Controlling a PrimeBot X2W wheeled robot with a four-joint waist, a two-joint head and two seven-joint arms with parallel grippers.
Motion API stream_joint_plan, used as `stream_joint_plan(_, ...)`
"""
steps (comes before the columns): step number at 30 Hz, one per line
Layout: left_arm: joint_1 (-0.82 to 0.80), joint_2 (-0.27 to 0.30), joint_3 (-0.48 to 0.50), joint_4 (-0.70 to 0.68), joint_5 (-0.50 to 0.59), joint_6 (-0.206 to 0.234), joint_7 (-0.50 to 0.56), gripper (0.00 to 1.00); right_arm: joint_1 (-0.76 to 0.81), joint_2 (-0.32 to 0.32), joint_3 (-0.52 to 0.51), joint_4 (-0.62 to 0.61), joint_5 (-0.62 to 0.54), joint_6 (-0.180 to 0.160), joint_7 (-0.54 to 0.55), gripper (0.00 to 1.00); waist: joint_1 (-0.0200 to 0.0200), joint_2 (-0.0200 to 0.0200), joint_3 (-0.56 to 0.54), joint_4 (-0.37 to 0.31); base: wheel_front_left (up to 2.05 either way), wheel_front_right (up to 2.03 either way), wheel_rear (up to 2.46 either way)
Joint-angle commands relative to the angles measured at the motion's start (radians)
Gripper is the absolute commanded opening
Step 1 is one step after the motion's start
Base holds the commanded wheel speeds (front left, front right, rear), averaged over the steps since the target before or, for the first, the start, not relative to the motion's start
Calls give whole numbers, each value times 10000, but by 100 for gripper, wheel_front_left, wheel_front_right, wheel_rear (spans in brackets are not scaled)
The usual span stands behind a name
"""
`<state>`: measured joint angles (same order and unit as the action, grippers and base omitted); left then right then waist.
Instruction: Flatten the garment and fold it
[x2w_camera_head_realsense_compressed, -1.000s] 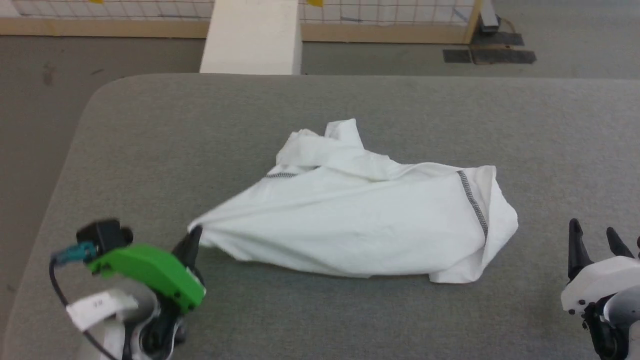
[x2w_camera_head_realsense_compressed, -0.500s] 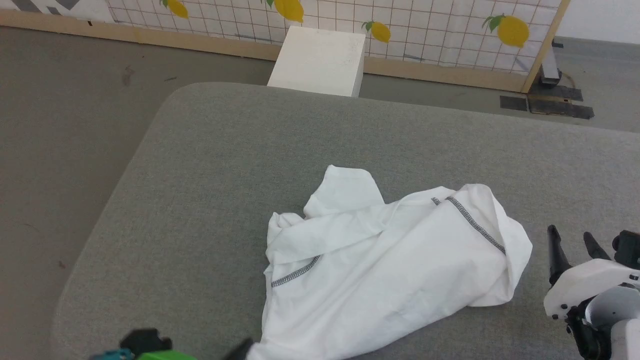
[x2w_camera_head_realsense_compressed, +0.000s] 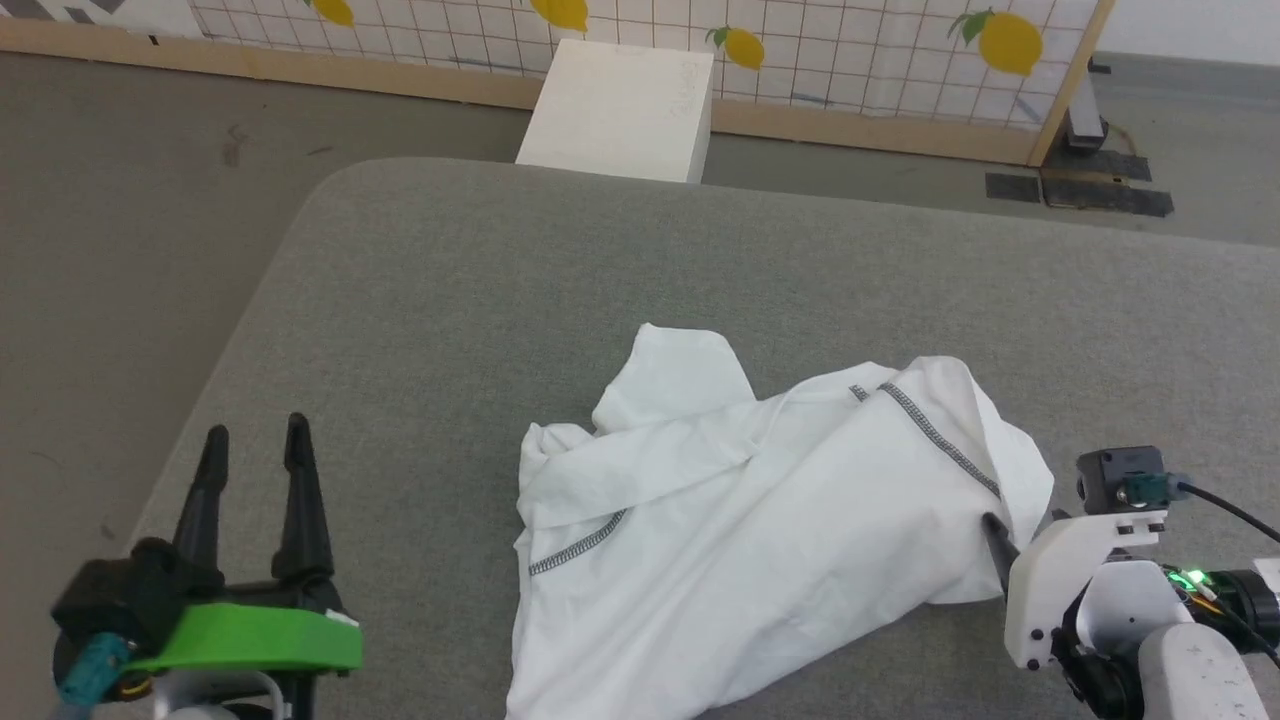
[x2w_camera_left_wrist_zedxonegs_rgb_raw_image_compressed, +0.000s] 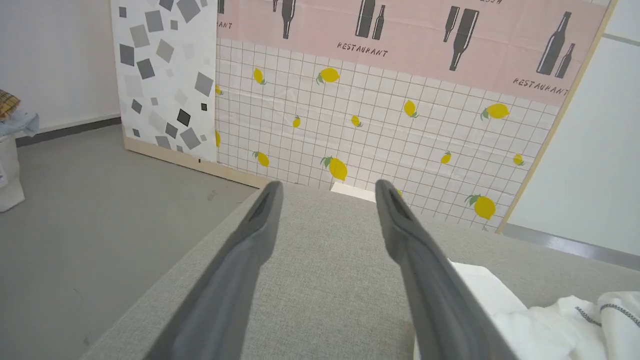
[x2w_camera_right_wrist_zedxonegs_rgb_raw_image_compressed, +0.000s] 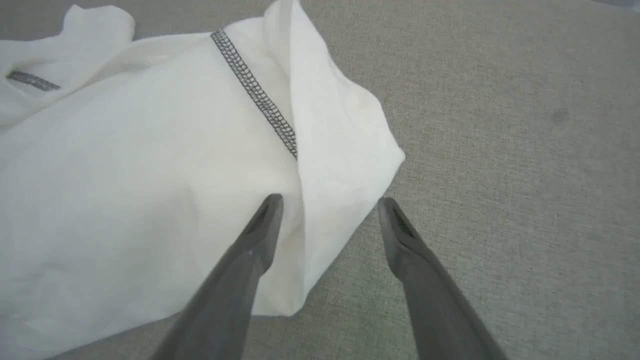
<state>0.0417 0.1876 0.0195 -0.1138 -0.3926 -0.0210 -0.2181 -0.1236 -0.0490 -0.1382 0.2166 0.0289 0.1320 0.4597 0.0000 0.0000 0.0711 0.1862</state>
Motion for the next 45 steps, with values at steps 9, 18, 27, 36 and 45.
stream_joint_plan(9,-181,-748,126,351,740,-49,-431,100,-75,-12,-80,-341,-651,-13,1015,0,0,0,278,249,0,0,0)
stream_joint_plan(18,-211,-995,150,270,928,-389,-435,100,-368,-2068,-1637,-1810,-556,-13,2768,0,0,0,361,194,0,0,0)
stream_joint_plan(27,-545,-1046,-351,796,911,-623,-435,100,-1326,-3273,-4868,-639,-1788,-13,3349,0,0,0,601,290,0,0,0)
stream_joint_plan(36,-325,-949,-440,1046,851,-629,-384,100,-1760,-2081,-5143,-773,-2030,-13,970,100,0,0,325,134,0,0,0)
stream_joint_plan(45,-330,-888,-546,1051,720,-583,-23,100,-1270,-306,-4077,-1771,151,-13,-3096,100,0,0,-201,-506,0,0,0)
